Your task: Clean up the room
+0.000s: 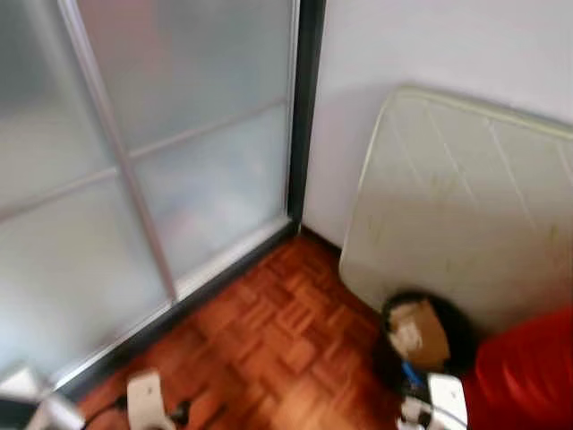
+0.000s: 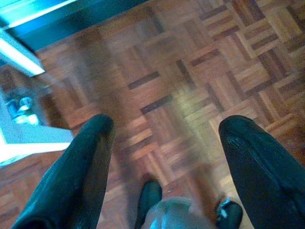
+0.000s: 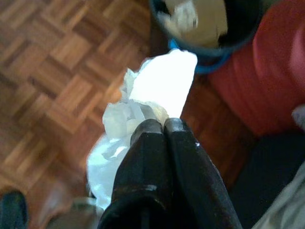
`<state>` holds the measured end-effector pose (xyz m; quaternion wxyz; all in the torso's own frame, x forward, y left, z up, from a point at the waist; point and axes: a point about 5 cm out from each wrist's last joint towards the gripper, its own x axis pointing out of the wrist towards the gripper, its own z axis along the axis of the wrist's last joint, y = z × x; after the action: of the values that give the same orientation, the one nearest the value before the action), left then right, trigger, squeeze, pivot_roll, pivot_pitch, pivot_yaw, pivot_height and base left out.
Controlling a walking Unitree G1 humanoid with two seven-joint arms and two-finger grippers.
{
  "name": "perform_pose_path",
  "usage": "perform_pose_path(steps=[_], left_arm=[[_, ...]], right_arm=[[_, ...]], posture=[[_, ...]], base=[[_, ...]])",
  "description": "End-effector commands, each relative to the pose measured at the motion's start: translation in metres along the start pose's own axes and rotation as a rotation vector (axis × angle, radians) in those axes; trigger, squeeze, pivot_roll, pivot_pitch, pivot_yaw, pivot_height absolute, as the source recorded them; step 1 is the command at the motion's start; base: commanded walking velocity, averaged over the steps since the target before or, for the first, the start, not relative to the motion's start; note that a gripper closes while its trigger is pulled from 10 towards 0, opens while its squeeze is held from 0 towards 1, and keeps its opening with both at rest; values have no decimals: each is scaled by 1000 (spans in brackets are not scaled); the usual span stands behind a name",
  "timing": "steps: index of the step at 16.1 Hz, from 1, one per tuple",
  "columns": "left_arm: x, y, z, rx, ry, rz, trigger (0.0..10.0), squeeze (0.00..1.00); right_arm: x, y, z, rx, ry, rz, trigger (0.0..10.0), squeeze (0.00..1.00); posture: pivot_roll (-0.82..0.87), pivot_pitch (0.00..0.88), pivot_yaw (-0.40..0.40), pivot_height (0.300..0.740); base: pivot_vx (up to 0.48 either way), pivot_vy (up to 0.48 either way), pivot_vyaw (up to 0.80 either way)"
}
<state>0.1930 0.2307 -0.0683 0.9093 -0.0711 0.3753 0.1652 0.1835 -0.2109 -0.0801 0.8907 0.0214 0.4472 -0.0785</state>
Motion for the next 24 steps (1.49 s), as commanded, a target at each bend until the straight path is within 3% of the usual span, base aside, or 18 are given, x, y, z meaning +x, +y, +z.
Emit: perform_pose_path(steps=[1, 15, 24], left_arm=[[0, 10, 2, 12, -2, 23, 10000, 0], [1, 11, 4, 19, -3, 23, 10000, 0], [1, 11, 5, 26, -3, 16, 10000, 0]], right_arm=[[2, 10, 8, 0, -24, 26, 10000, 0], [2, 12, 8, 29, -22, 22, 10000, 0], [2, 13, 7, 36, -9, 27, 10000, 0]], posture=[[69, 0, -68, 740], [86, 0, -63, 740], [81, 0, -59, 740]], base=[[360, 0, 0], [362, 0, 0], [365, 0, -779]])
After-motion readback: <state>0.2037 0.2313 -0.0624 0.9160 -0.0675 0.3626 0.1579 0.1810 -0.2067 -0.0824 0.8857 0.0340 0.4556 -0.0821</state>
